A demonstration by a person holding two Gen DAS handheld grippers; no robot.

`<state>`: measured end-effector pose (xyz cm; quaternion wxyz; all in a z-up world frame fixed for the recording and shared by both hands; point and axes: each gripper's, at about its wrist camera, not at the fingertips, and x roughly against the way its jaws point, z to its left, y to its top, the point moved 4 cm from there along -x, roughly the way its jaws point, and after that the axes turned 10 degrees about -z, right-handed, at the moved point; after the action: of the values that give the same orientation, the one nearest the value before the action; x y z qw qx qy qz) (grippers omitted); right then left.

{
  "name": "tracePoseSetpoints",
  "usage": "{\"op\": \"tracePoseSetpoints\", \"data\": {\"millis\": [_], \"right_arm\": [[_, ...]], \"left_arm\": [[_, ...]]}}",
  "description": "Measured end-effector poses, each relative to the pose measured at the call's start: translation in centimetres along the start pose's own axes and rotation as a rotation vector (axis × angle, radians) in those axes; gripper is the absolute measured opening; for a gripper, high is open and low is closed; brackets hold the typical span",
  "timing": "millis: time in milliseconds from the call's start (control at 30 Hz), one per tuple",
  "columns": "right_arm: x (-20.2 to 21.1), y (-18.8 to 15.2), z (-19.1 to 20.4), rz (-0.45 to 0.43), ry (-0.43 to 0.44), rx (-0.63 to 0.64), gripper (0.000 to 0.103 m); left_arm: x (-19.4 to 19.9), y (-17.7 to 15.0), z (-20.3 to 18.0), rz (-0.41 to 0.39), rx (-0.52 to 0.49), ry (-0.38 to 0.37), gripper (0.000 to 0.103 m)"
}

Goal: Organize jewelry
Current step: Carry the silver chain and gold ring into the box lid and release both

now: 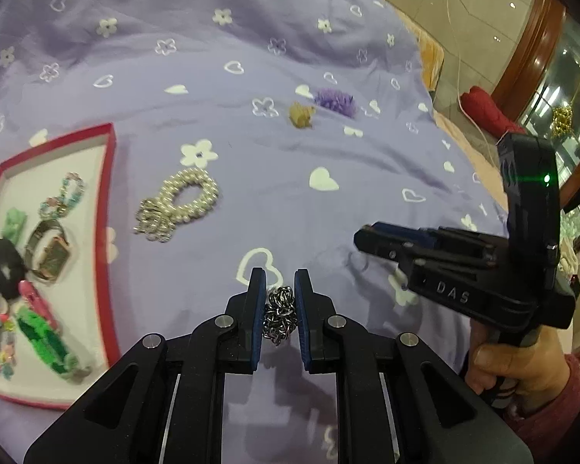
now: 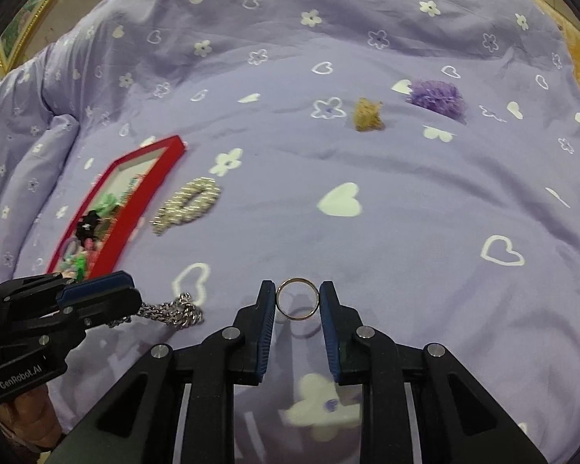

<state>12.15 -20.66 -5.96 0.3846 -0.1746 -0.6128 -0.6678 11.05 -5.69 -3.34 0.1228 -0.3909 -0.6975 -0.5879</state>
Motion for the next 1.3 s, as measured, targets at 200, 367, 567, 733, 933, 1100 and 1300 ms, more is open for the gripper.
{"op": "tracePoseSetpoints", "data": {"millis": [200, 367, 567, 733, 933, 1100, 1300], "right_arm": [[0.6, 0.3, 2.9, -0.01, 0.061, 0.021, 0.023], [0.7, 0.4, 5.5, -0.01, 0.113, 0.044, 0.023], [1.0, 0.6, 8.0, -0.014, 0.152, 0.079, 0.023], [1.0, 0.6, 8.8, -0.014, 0.162, 0.089, 0.023], [1.4, 0.8, 9.0, -0.02, 0.171, 0.088, 0.023], [1.7, 1.2, 9.5, -0.029, 0.194, 0.091, 0.023], [2.0, 1.9, 11.4, -0.043, 0.23, 0.117, 0.023]], "left_arm": [[2.9, 0.6, 1.3, -0.049, 0.027, 0.016, 0.006], [4.9, 0.7, 3.1, -0.08, 0.054, 0.049, 0.006], [6.6, 0.6, 4.8, -0.109, 0.08, 0.072, 0.006], [7.0, 0.4, 5.1, -0.115, 0.083, 0.083, 0.006], [8.6, 1.3, 4.9, -0.155, 0.076, 0.09, 0.006], [10.6, 2.6, 5.0, -0.203, 0.076, 0.097, 0.006], [12.5, 3.6, 6.2, -0.243, 0.096, 0.119, 0.006]]}}
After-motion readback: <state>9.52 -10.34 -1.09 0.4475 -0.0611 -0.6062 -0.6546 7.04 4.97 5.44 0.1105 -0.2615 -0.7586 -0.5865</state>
